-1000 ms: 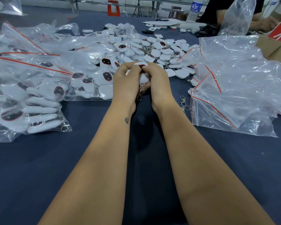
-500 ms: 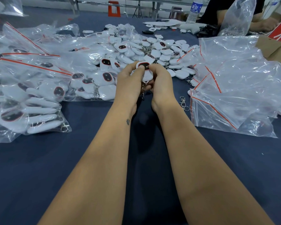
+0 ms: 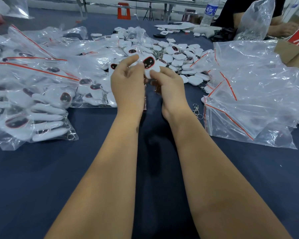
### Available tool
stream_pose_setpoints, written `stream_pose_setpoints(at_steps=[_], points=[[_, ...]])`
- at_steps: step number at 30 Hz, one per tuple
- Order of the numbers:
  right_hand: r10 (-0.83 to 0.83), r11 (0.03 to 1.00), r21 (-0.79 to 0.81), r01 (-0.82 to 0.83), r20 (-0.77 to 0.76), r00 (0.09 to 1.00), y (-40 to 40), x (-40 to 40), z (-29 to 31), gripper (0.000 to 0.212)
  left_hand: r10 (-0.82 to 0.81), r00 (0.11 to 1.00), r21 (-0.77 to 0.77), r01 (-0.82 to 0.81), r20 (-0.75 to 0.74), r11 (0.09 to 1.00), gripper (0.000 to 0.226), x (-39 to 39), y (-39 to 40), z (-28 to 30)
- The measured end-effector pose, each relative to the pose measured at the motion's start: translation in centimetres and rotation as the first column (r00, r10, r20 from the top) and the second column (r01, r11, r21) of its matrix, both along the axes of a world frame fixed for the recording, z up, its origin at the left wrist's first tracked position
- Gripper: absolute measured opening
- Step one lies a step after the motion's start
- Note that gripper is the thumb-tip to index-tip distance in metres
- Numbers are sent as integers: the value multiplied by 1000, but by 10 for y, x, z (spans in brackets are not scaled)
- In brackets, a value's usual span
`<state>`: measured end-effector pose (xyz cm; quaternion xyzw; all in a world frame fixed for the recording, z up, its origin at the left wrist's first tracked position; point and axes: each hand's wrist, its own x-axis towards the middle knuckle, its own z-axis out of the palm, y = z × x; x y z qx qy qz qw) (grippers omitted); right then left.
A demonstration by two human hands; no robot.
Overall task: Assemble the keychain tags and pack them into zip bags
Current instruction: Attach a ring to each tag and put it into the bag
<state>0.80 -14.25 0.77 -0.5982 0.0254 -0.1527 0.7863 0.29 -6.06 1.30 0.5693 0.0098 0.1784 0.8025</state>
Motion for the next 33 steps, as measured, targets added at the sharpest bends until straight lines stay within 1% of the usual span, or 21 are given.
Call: stream_pose_setpoints(at_steps=[3,5,6,8,10,11,12,13,14,15,18,20,22,24,25,27,28,29,30,31,33], points=[[-73,996,-60,73,-8,997,1,0,-1,11,239,970,207,-244,51,947,19,-1,8,-1],[-163,986,-42,161,-39,986,-2,1,-2,12,335,939,328,-343,84,880,19,0,13,-1],[-191,982,-19,190,-65,979,-4,1,-2,14,344,934,423,-352,98,835,20,0,16,-2],[-202,977,41,208,-106,974,-6,1,-1,11,263,960,644,-263,99,718,23,1,17,-6],[-183,974,112,196,-118,976,-5,1,0,16,182,981,835,-150,61,529,29,1,15,-10],[-171,972,144,186,-114,979,-4,1,0,18,166,985,898,-118,51,424,35,2,13,-12],[-159,970,169,176,-107,981,-3,1,1,19,162,986,933,-104,50,345,40,2,13,-13],[-147,968,192,163,-98,984,-2,1,1,20,168,984,946,-106,56,305,43,3,13,-14],[-130,965,220,147,-88,988,-2,1,1,20,179,982,945,-115,61,306,44,4,13,-14],[-111,959,253,128,-79,991,-2,0,1,20,188,980,929,-123,59,350,44,4,14,-14],[-43,947,317,59,-58,997,0,-1,3,20,208,976,761,-180,61,623,36,2,15,-11],[-12,963,268,27,-57,998,3,-2,2,17,212,974,626,-211,75,751,31,0,14,-7],[-24,995,96,31,-73,997,4,-2,-1,14,212,974,513,-220,74,830,30,-2,12,-3],[-48,985,-166,36,-69,996,6,-2,-4,8,212,973,422,-231,90,877,28,-3,10,-1],[-62,948,-316,42,-54,997,6,-2,-6,12,215,971,389,-239,105,890,27,-4,9,0],[-99,812,-581,56,-42,994,8,1,-8,33,221,967,342,-251,124,905,25,-6,8,2],[-115,760,-648,47,-62,991,9,1,-7,47,220,967,323,-250,127,913,25,-6,8,3],[-120,735,-678,21,-100,988,11,0,-5,56,216,968,309,-245,126,919,24,-7,8,4],[-96,742,-670,-25,-142,985,12,-1,-3,56,209,970,301,-237,122,924,22,-7,8,5],[-45,773,-629,-85,-188,981,12,-3,-1,52,195,974,294,-220,111,930,20,-7,8,5],[87,870,-452,-196,-250,964,11,-7,0,56,132,989,265,-144,63,953,15,-7,7,4]])
